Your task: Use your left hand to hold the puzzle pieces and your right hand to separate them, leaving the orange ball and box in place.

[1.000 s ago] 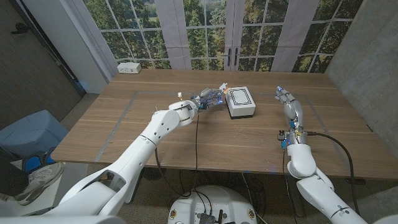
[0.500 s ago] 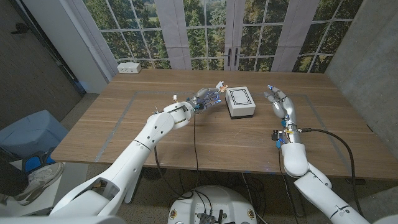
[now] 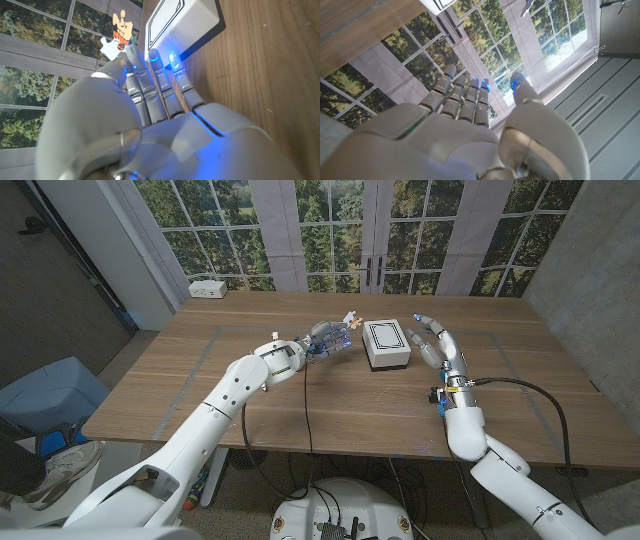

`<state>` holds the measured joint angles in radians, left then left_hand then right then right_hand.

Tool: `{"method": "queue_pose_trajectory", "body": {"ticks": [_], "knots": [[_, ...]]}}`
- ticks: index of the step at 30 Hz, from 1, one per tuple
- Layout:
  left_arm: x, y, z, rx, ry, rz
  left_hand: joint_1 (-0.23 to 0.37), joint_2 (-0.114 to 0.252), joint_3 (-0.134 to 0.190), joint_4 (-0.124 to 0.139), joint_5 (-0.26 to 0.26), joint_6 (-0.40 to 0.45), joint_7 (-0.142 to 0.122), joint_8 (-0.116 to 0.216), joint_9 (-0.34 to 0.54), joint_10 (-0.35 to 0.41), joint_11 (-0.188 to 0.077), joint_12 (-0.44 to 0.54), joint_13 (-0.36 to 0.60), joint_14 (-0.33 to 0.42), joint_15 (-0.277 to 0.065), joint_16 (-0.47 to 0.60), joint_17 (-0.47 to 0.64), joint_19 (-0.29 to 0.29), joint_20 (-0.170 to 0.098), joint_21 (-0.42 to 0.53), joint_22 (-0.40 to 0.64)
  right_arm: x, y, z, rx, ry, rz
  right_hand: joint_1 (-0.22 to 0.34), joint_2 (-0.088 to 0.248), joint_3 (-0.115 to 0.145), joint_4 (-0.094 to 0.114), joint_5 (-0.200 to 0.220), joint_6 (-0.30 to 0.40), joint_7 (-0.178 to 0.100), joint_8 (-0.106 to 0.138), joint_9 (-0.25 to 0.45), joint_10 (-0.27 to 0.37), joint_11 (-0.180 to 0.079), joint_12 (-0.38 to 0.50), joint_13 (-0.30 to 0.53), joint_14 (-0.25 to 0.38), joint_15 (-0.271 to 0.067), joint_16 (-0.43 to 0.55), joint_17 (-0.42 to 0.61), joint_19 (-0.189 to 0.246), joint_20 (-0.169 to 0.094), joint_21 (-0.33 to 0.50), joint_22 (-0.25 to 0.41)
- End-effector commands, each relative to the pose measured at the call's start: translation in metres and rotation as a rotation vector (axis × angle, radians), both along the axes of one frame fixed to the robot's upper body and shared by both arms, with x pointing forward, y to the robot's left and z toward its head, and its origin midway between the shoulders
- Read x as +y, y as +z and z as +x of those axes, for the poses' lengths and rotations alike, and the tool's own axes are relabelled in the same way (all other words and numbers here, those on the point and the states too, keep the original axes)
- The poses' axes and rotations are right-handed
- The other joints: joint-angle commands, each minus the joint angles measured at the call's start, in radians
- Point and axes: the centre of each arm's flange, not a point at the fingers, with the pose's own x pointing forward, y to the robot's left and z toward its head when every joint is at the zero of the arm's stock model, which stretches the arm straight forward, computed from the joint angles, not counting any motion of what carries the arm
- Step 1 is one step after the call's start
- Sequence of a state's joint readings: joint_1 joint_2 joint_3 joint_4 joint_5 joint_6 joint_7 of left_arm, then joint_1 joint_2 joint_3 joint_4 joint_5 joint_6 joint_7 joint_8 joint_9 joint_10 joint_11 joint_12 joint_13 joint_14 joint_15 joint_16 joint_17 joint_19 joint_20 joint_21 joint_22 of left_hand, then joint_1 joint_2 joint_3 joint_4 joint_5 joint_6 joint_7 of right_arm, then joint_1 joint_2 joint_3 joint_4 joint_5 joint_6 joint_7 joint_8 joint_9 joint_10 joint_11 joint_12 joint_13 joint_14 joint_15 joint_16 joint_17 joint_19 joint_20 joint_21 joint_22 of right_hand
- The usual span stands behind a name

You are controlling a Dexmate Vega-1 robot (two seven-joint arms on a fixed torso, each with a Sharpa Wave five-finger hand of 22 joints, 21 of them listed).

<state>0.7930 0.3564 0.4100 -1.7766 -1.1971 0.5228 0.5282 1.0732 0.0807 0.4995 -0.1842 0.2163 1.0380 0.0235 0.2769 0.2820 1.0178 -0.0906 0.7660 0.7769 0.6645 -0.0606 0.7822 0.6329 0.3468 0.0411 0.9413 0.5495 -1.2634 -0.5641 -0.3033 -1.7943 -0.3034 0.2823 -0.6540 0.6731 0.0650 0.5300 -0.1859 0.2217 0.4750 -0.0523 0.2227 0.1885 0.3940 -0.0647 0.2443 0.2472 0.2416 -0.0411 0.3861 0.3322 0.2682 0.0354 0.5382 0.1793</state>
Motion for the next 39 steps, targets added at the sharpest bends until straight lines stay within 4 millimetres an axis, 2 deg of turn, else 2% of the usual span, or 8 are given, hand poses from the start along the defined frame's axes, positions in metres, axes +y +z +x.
{"method": "queue_pose_trajectory", "body": {"ticks": [1, 6, 12, 25, 33, 35, 39], "knots": [[0.01, 0.008, -0.007, 0.035, -0.01, 0.001, 0.014, 0.002, -0.009, 0.0, 0.005, 0.079, 0.074, -0.003, 0.017, 0.002, 0.007, 0.01, 0.005, 0.01, -0.119, 0.003, 0.003, -0.007, 0.0, 0.013, 0.005, 0.019, 0.009, -0.001, -0.067, -0.074, -0.142, 0.039, -0.006, -0.004, -0.005, 0.005, 0.006, -0.021, 0.001, 0.005, -0.004, -0.022, -0.002, 0.006, -0.002, -0.096, 0.009, 0.008, 0.023, -0.006, 0.004, 0.003], [0.013, 0.012, -0.008, 0.033, -0.007, 0.006, 0.02, 0.002, -0.015, -0.001, 0.007, 0.085, 0.076, -0.003, 0.023, 0.009, 0.006, 0.016, 0.006, 0.016, -0.118, 0.005, 0.002, -0.011, 0.002, 0.024, 0.009, 0.025, 0.01, 0.001, -0.098, -0.112, -0.169, 0.077, -0.031, -0.009, -0.01, -0.003, 0.019, -0.042, 0.005, 0.005, -0.006, -0.035, -0.002, 0.009, 0.001, -0.11, 0.012, 0.011, 0.041, -0.013, 0.007, 0.003], [0.013, 0.015, -0.006, 0.046, -0.036, -0.003, 0.024, -0.003, -0.023, -0.001, 0.011, 0.094, 0.077, -0.004, 0.031, 0.016, 0.009, 0.022, 0.005, 0.02, -0.119, 0.004, -0.001, -0.014, 0.0, 0.04, 0.013, 0.032, 0.012, 0.003, -0.131, -0.136, -0.218, 0.11, -0.047, -0.014, -0.008, -0.012, 0.025, -0.052, 0.006, 0.005, -0.006, -0.047, -0.001, 0.011, 0.005, -0.12, 0.017, 0.014, 0.051, -0.021, 0.009, 0.003], [0.019, 0.017, -0.006, 0.085, -0.086, -0.005, 0.047, -0.008, -0.032, -0.004, 0.021, 0.111, 0.085, -0.005, 0.049, 0.03, 0.016, 0.034, 0.005, 0.029, -0.118, 0.007, -0.002, -0.021, -0.001, 0.071, 0.021, 0.049, 0.016, 0.008, -0.198, -0.162, -0.316, 0.138, -0.047, -0.02, 0.002, -0.019, 0.045, -0.06, 0.01, 0.006, 0.002, -0.05, 0.004, 0.015, 0.009, -0.13, 0.025, 0.021, 0.062, -0.03, 0.01, 0.004], [0.022, 0.017, -0.006, 0.104, -0.105, 0.003, 0.056, -0.012, -0.036, -0.003, 0.028, 0.12, 0.089, -0.006, 0.058, 0.034, 0.015, 0.042, 0.01, 0.035, -0.115, 0.008, 0.0, -0.024, 0.001, 0.087, 0.025, 0.058, 0.015, 0.012, -0.252, -0.202, -0.356, 0.163, -0.046, -0.023, 0.003, -0.023, 0.061, -0.073, 0.012, 0.006, 0.009, -0.07, 0.007, 0.017, 0.01, -0.145, 0.031, 0.027, 0.073, -0.042, 0.013, 0.004], [0.024, 0.018, -0.006, 0.1, -0.105, 0.007, 0.057, -0.014, -0.038, -0.003, 0.031, 0.124, 0.091, -0.005, 0.06, 0.039, 0.015, 0.043, 0.006, 0.037, -0.117, 0.006, -0.003, -0.023, 0.001, 0.092, 0.026, 0.062, 0.016, 0.013, -0.26, -0.205, -0.376, 0.175, -0.045, -0.026, 0.003, -0.026, 0.071, -0.086, 0.014, 0.006, 0.009, -0.076, 0.008, 0.018, 0.012, -0.153, 0.034, 0.03, 0.078, -0.047, 0.014, 0.004], [0.025, 0.018, -0.006, 0.108, -0.114, 0.01, 0.061, -0.016, -0.039, -0.003, 0.035, 0.128, 0.091, -0.006, 0.065, 0.039, 0.015, 0.046, 0.008, 0.04, -0.118, 0.006, -0.002, -0.024, 0.001, 0.1, 0.027, 0.065, 0.017, 0.013, -0.282, -0.211, -0.392, 0.181, -0.046, -0.028, 0.004, -0.027, 0.075, -0.09, 0.014, 0.006, 0.01, -0.077, 0.008, 0.019, 0.012, -0.155, 0.036, 0.032, 0.081, -0.051, 0.015, 0.005]]}}
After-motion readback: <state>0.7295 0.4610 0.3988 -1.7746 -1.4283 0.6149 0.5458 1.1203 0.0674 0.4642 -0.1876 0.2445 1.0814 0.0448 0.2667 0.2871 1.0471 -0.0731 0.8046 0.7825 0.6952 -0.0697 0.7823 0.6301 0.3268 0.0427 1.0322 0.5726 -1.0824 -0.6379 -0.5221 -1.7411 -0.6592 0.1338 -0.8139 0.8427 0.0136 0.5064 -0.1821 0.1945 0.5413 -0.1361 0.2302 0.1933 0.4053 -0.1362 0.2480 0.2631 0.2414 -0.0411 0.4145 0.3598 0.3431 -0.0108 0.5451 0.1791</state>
